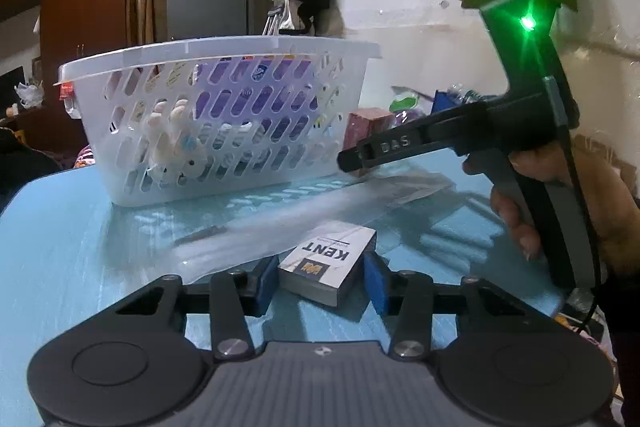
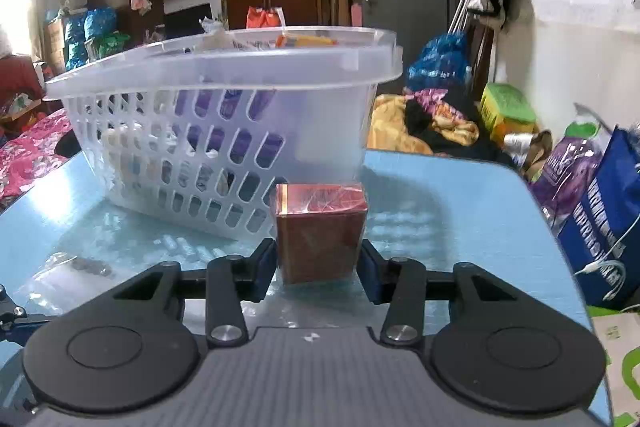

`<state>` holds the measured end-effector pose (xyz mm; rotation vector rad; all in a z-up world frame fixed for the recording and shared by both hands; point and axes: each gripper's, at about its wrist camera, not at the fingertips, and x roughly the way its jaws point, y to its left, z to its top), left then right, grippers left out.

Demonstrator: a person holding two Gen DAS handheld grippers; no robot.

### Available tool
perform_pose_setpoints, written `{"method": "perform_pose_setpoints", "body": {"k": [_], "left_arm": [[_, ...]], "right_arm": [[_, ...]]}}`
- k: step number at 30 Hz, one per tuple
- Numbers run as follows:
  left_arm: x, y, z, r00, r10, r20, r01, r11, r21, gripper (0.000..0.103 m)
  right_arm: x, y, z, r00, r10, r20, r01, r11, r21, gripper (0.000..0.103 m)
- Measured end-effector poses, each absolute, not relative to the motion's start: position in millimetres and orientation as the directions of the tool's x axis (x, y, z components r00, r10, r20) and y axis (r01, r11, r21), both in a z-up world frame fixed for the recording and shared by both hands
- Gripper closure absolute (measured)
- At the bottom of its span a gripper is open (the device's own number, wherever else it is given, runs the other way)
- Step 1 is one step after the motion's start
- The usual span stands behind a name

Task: Organize objects
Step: 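Grasp the white KENT pack with the left gripper while the right grasps the red box, then carry both packs over the basket and open both grippers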

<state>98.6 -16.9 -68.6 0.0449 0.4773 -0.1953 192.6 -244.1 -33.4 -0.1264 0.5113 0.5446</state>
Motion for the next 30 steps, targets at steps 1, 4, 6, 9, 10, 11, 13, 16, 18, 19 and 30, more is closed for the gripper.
{"method": "perform_pose_setpoints", "body": {"k": [1, 4, 6, 9, 10, 11, 13, 16, 18, 19, 30], "left_arm": [[96, -15, -70, 0.875, -0.176, -0.452, 0.197, 0.980, -0.001, 0.054], [86, -12, -70, 0.889, -0.187, -0.418, 0.207, 0.978, 0.002, 0.055], [77, -11, -67, 0.899, -0.201, -0.389, 0.219, 0.976, 0.003, 0.055], [62, -13, -64, 0.915, -0.215, -0.341, 0.236, 0.972, 0.021, 0.055], [58, -12, -63, 0.918, -0.217, -0.332, 0.238, 0.971, 0.023, 0.055], [54, -11, -62, 0.920, -0.223, -0.321, 0.243, 0.970, 0.022, 0.055], [48, -9, -58, 0.927, -0.223, -0.301, 0.241, 0.970, 0.022, 0.055], [45, -3, -52, 0.936, -0.218, -0.276, 0.228, 0.974, 0.005, 0.055], [46, 3, -50, 0.942, -0.207, -0.264, 0.213, 0.977, -0.009, 0.055], [46, 5, -49, 0.944, -0.204, -0.261, 0.207, 0.978, -0.014, 0.055], [42, 37, -17, 0.967, -0.194, -0.166, 0.185, 0.980, -0.072, 0.055]], "right_arm": [[189, -246, -32, 0.739, 0.464, -0.488, -0.527, 0.850, 0.011, 0.056], [179, -252, -28, 0.746, 0.480, -0.462, -0.536, 0.844, 0.012, 0.056], [171, -255, -25, 0.746, 0.496, -0.445, -0.544, 0.839, 0.023, 0.056], [157, -256, -23, 0.746, 0.514, -0.423, -0.557, 0.830, 0.025, 0.056], [151, -256, -21, 0.746, 0.521, -0.415, -0.563, 0.826, 0.026, 0.056], [147, -257, -20, 0.745, 0.529, -0.406, -0.568, 0.822, 0.028, 0.056], [140, -257, -18, 0.749, 0.536, -0.389, -0.574, 0.818, 0.023, 0.056], [135, -256, -16, 0.740, 0.554, -0.382, -0.588, 0.808, 0.033, 0.056], [135, -255, -16, 0.729, 0.567, -0.384, -0.599, 0.800, 0.044, 0.056], [134, -254, -16, 0.729, 0.567, -0.384, -0.600, 0.799, 0.041, 0.056], [116, -257, 9, 0.689, 0.646, -0.329, -0.667, 0.743, 0.060, 0.057]]}}
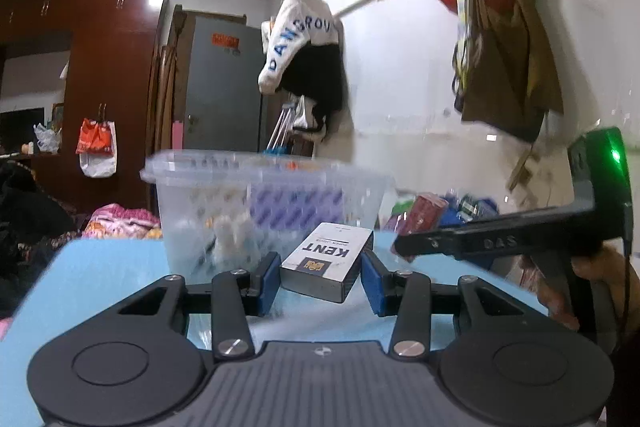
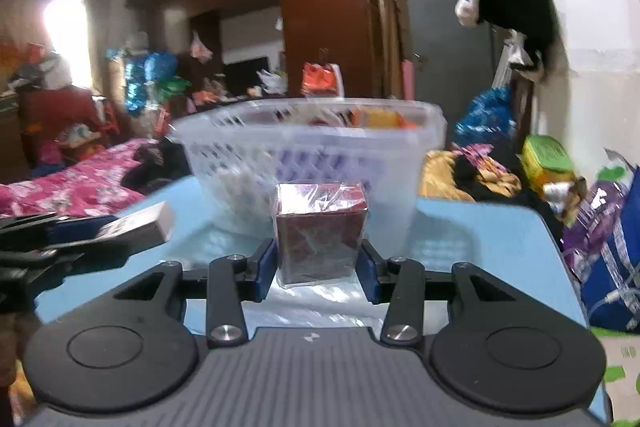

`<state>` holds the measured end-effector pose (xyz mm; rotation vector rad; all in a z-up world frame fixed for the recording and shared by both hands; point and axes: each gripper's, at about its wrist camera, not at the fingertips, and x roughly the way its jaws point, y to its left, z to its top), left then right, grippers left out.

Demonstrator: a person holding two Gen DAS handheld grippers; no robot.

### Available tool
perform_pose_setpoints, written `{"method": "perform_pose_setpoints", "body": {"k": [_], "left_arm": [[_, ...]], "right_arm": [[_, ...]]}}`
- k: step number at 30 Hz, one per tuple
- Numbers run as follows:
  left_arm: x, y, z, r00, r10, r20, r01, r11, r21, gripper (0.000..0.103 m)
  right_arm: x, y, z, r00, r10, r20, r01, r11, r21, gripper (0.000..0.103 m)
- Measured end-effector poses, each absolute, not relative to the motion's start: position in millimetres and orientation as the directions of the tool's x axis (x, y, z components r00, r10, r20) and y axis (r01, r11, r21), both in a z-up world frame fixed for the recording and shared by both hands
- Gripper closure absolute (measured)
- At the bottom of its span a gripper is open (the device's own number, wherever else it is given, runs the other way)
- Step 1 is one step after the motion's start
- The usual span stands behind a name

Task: Organize objects
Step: 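Carry both packs over the basket and open both grippers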

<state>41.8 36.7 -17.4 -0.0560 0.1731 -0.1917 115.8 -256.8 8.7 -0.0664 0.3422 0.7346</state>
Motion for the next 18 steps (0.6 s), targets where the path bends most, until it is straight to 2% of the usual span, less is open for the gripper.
{"method": "perform_pose_setpoints", "body": {"k": [7, 10, 13, 18], "left_arm": [[75, 61, 54, 0.986, -0.146, -0.086, 0.140, 0.987, -0.072, 0.055], [113, 70, 85, 0.988, -0.104, -0.118, 0.096, 0.993, -0.070, 0.055], [152, 79, 99, 0.979, -0.078, -0.186, 0.061, 0.994, -0.093, 0.055], [187, 85, 94, 0.960, -0.050, -0.276, 0.026, 0.996, -0.088, 0.055]], "right_arm": [[143, -240, 72, 0.750, 0.594, -0.290, -0.625, 0.780, -0.016, 0.057], [171, -227, 93, 0.756, 0.575, -0.312, -0.611, 0.792, -0.020, 0.057], [201, -215, 97, 0.768, 0.529, -0.360, -0.577, 0.816, -0.032, 0.057], [234, -202, 77, 0.754, 0.474, -0.456, -0.541, 0.841, -0.020, 0.056]]}}
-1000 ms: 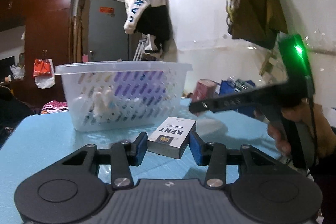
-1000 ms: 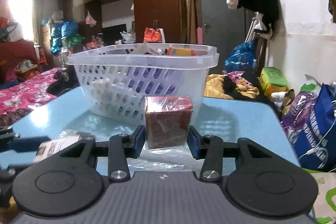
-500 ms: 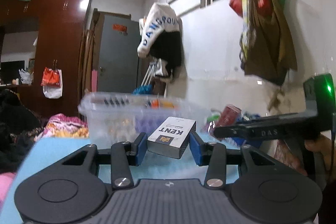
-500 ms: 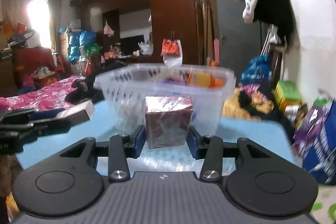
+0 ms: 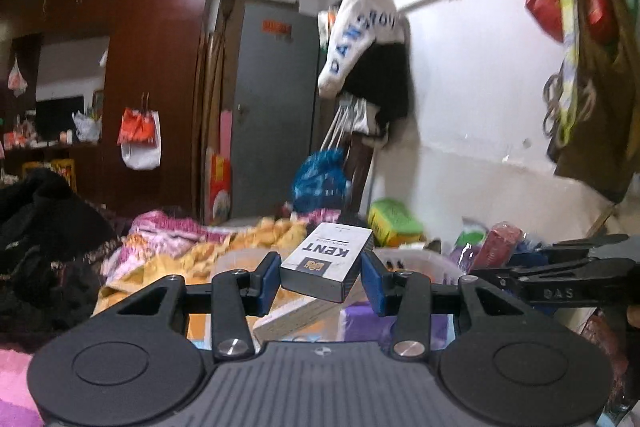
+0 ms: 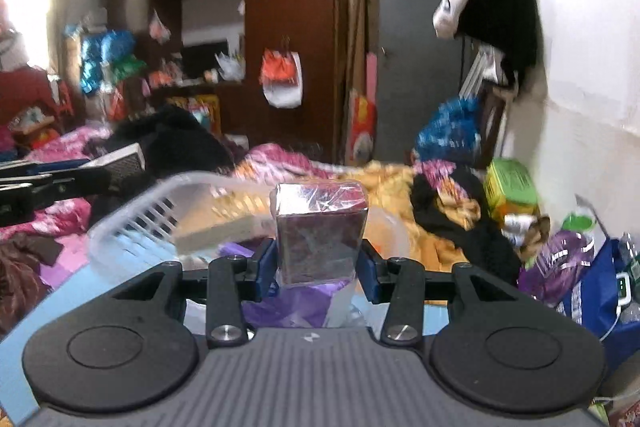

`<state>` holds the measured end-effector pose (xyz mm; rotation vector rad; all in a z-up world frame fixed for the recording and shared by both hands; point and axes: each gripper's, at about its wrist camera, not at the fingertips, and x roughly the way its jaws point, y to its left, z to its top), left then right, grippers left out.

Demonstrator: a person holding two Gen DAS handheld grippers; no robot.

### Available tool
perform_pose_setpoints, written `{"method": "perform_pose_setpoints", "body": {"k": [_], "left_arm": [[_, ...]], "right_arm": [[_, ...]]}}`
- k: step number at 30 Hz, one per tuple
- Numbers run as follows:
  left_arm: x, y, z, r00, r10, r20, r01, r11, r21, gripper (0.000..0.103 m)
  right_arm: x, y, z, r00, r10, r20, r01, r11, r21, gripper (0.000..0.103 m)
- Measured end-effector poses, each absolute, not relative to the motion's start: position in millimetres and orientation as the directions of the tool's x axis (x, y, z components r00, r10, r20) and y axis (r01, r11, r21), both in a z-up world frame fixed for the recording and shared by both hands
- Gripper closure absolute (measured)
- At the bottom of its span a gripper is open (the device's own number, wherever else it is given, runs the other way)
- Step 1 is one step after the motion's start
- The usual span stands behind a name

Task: Organize objects
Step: 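Carry both packs over the basket and open both grippers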

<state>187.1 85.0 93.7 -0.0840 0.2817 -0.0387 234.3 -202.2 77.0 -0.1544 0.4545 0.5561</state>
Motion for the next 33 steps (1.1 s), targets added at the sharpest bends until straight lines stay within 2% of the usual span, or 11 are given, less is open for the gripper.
{"method": "perform_pose_setpoints", "body": {"k": [7, 21, 23, 25, 26, 28, 30, 33], "left_arm": [[207, 91, 70, 0.921, -0.056, -0.384, 0.024, 0.996, -0.088, 0.055], [214, 88, 62, 0.916, -0.039, -0.399, 0.014, 0.998, -0.066, 0.055], [215, 86, 60, 0.922, -0.023, -0.387, 0.007, 0.999, -0.044, 0.049], [211, 85, 59, 0.930, -0.013, -0.367, 0.005, 1.000, -0.023, 0.019], [209, 85, 60, 0.934, -0.017, -0.357, 0.008, 1.000, -0.026, 0.017], [200, 86, 62, 0.944, -0.032, -0.327, 0.019, 0.999, -0.042, 0.017], [186, 86, 64, 0.953, -0.032, -0.302, 0.014, 0.998, -0.060, 0.017], [151, 87, 56, 0.954, -0.065, -0.292, 0.038, 0.995, -0.097, 0.016]], "right_arm": [[247, -206, 60, 0.705, 0.468, -0.532, -0.525, 0.850, 0.052, 0.056], [248, -206, 63, 0.704, 0.452, -0.548, -0.526, 0.850, 0.025, 0.054], [247, -205, 64, 0.710, 0.446, -0.545, -0.523, 0.852, 0.016, 0.046], [244, -210, 67, 0.721, 0.467, -0.512, -0.524, 0.851, 0.039, 0.019], [241, -213, 68, 0.726, 0.477, -0.496, -0.526, 0.849, 0.047, 0.014], [235, -221, 72, 0.740, 0.493, -0.458, -0.525, 0.849, 0.064, 0.012], [223, -233, 73, 0.763, 0.498, -0.413, -0.518, 0.852, 0.070, 0.002], [200, -259, 63, 0.788, 0.506, -0.351, -0.521, 0.852, 0.059, 0.000]]}}
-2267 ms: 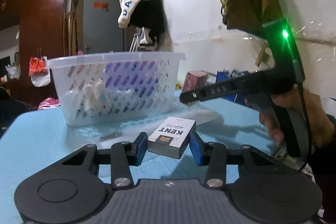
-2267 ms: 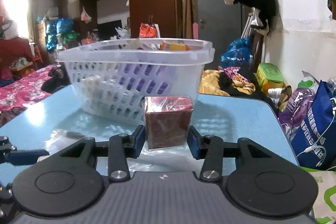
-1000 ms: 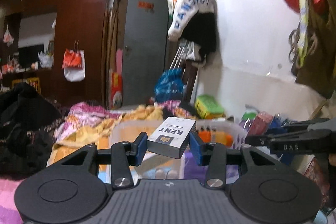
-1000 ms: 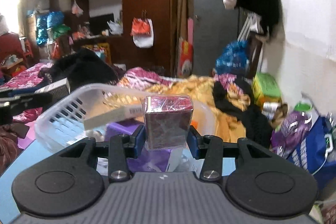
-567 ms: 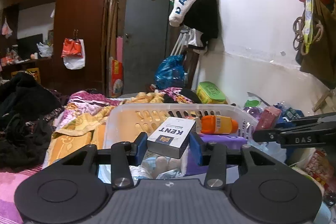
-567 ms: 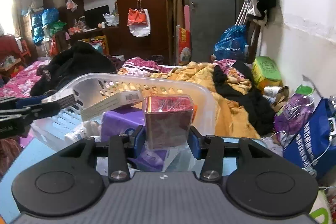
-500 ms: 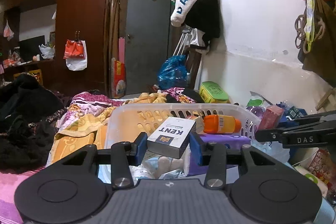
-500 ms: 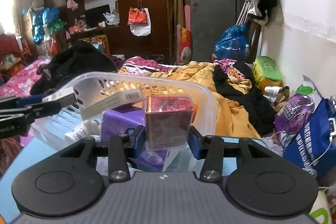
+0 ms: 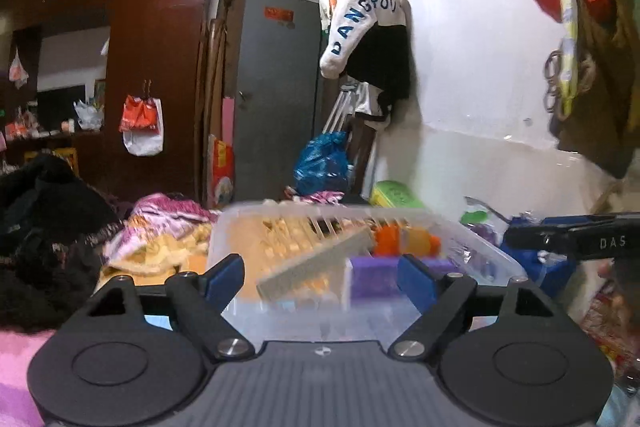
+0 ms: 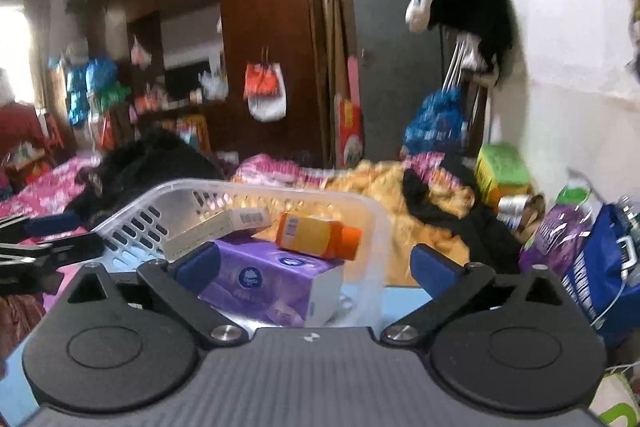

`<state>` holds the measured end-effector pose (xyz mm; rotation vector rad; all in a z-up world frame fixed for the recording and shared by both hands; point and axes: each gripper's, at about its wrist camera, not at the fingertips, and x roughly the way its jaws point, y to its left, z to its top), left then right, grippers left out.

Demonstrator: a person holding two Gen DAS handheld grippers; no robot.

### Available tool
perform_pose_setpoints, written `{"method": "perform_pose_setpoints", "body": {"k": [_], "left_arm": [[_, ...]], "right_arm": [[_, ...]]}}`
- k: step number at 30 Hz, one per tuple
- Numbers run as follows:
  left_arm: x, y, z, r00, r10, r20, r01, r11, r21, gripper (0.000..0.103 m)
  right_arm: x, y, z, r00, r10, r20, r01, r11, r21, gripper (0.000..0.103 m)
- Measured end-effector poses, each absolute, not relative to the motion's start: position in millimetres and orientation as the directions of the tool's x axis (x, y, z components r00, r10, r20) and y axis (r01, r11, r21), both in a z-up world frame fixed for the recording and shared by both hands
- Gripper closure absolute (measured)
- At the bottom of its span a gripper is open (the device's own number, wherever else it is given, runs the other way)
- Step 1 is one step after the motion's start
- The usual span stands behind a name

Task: Organize objects
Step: 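Carry both packs over the basket and open both grippers, then grasp the clear plastic bag with both grippers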

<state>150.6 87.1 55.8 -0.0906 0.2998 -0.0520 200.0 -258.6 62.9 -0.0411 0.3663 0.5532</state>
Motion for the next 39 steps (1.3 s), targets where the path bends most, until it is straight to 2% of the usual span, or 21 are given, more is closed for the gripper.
{"method": "perform_pose_setpoints", "body": {"k": [3, 5, 9, 20, 27, 30, 32, 34, 35, 36, 37, 39], "left_arm": [[116, 83, 30, 0.937, -0.122, -0.327, 0.093, 0.990, -0.103, 0.013], [100, 79, 7, 0.921, -0.128, -0.369, 0.100, 0.991, -0.094, 0.013], [91, 79, -28, 0.886, -0.195, -0.420, 0.141, 0.978, -0.157, 0.013], [119, 69, -57, 0.817, -0.249, -0.520, 0.179, 0.967, -0.182, 0.013], [130, 61, -55, 0.809, -0.213, -0.548, 0.160, 0.977, -0.143, 0.013], [130, 54, -54, 0.807, -0.192, -0.559, 0.158, 0.981, -0.108, 0.013], [130, 51, -54, 0.809, -0.174, -0.562, 0.155, 0.985, -0.082, 0.019], [127, 46, -54, 0.815, -0.146, -0.560, 0.149, 0.988, -0.040, 0.039], [127, 44, -54, 0.817, -0.141, -0.558, 0.149, 0.988, -0.031, 0.044], [126, 44, -53, 0.819, -0.146, -0.555, 0.156, 0.987, -0.029, 0.056], [126, 44, -53, 0.818, -0.159, -0.553, 0.166, 0.985, -0.038, 0.062], [125, 42, -53, 0.819, -0.165, -0.549, 0.177, 0.984, -0.031, 0.067]], "right_arm": [[186, -288, 31, 0.770, 0.512, -0.380, -0.526, 0.847, 0.076, 0.000], [185, -304, 4, 0.730, 0.524, -0.439, -0.529, 0.840, 0.123, 0.000], [194, -321, -33, 0.665, 0.545, -0.510, -0.515, 0.830, 0.215, 0.000], [211, -302, -47, 0.576, 0.563, -0.593, -0.573, 0.795, 0.198, 0.001], [211, -286, -53, 0.567, 0.549, -0.614, -0.627, 0.771, 0.110, 0.009], [205, -280, -54, 0.577, 0.543, -0.610, -0.648, 0.759, 0.062, 0.018], [201, -280, -52, 0.583, 0.545, -0.602, -0.659, 0.751, 0.041, 0.037], [198, -280, -51, 0.590, 0.538, -0.602, -0.663, 0.748, 0.019, 0.044], [198, -281, -51, 0.589, 0.540, -0.601, -0.664, 0.748, 0.020, 0.049], [197, -284, -50, 0.592, 0.540, -0.598, -0.662, 0.750, 0.022, 0.052], [196, -285, -50, 0.595, 0.541, -0.595, -0.660, 0.751, 0.022, 0.058], [192, -288, -51, 0.601, 0.542, -0.587, -0.662, 0.749, 0.015, 0.065]]}}
